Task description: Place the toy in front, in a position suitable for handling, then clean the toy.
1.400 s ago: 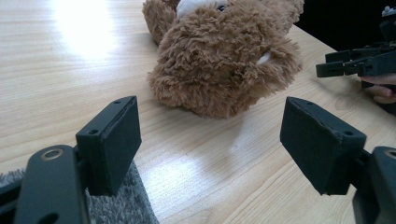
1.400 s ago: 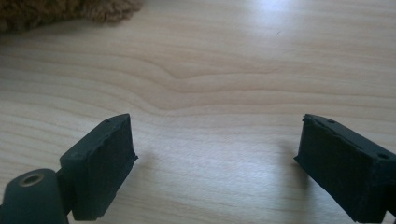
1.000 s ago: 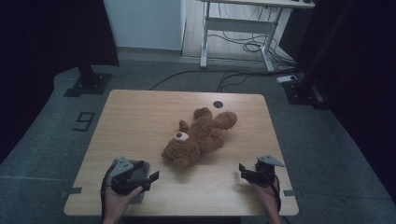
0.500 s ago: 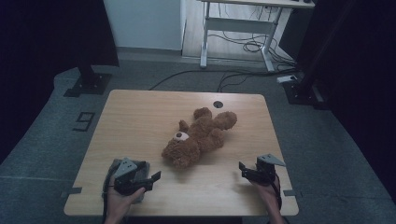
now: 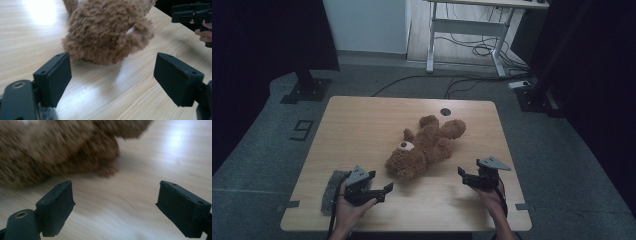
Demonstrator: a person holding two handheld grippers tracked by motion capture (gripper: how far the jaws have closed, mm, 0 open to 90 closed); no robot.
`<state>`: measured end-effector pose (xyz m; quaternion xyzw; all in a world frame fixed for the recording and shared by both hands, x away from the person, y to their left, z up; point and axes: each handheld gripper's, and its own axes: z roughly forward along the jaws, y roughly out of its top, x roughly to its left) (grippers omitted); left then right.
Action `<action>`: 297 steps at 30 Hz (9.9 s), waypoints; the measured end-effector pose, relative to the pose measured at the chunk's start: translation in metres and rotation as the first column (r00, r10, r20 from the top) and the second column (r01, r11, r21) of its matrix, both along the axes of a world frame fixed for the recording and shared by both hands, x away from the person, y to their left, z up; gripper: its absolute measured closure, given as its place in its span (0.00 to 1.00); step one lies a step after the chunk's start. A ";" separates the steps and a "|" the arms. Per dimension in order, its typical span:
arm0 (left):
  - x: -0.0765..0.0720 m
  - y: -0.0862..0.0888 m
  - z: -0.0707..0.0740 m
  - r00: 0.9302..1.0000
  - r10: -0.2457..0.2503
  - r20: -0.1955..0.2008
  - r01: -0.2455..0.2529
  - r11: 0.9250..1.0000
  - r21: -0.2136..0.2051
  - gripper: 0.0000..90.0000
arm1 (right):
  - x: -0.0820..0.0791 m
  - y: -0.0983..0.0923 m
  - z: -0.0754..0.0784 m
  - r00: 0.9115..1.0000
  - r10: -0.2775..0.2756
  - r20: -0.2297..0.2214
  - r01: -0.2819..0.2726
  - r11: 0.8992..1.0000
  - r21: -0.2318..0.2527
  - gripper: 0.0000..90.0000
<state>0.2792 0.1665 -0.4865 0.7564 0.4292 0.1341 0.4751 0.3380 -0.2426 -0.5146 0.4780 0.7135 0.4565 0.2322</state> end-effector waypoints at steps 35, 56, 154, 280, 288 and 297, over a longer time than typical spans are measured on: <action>0.049 -0.062 -0.017 0.997 0.082 0.008 -0.083 0.991 0.107 0.61 | 0.069 0.087 0.021 0.965 0.262 -0.013 -0.261 0.963 0.065 0.77; 0.054 -0.045 0.005 0.996 0.062 0.063 -0.065 0.997 0.045 0.81 | 0.052 0.094 0.055 0.934 0.306 0.184 -0.340 0.920 0.194 0.84; -0.014 0.085 -0.014 0.975 0.204 -0.094 -0.197 0.977 0.080 0.33 | -0.028 -0.003 0.025 0.994 -0.021 0.110 0.001 0.984 0.179 0.16; 0.075 -0.089 0.014 0.996 -0.084 -0.033 0.084 0.996 -0.001 0.85 | 0.007 0.008 0.004 0.998 0.000 0.058 -0.009 0.988 0.152 0.64; 0.069 -0.063 0.021 0.999 -0.041 0.009 0.041 0.999 0.016 0.85 | 0.008 0.004 -0.002 0.997 0.037 0.073 -0.048 0.987 0.152 0.64; 0.081 -0.010 0.018 0.998 0.049 -0.041 -0.049 0.999 -0.008 0.84 | 0.009 0.000 -0.005 0.994 0.069 0.083 -0.082 0.982 0.169 0.64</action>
